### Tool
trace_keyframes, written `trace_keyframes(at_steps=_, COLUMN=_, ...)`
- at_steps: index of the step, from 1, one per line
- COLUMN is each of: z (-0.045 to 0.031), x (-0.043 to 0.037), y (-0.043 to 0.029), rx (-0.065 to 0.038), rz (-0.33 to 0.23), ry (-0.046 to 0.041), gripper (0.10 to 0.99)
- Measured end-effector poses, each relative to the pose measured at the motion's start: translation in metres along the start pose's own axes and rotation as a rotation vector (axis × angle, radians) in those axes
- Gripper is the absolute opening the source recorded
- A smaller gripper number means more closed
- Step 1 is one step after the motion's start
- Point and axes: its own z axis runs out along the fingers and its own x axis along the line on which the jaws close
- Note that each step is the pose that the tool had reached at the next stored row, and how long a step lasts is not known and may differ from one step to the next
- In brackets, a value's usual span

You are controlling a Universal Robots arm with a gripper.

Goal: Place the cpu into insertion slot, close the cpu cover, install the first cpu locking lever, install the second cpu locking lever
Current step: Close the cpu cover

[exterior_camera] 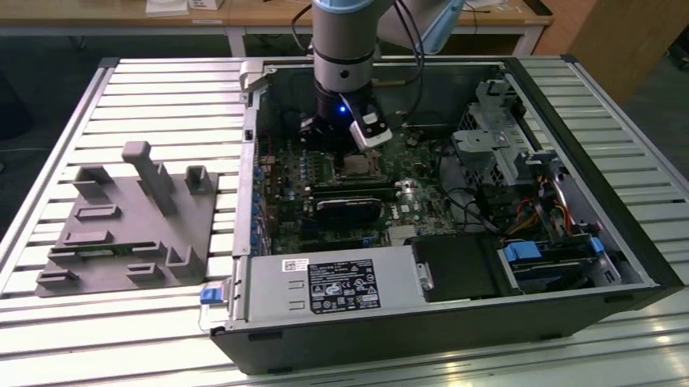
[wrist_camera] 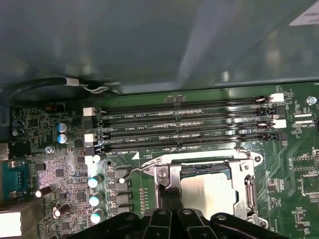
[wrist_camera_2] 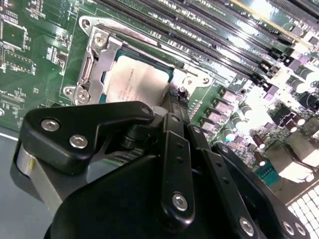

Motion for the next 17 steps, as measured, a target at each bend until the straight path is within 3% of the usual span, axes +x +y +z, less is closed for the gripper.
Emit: trace_keyframes(at_steps=17, z=0.0002, x=-0.0061, y=0.0007, rx=0.0, rz=-0.001, ry=-0.0002, gripper=0.106)
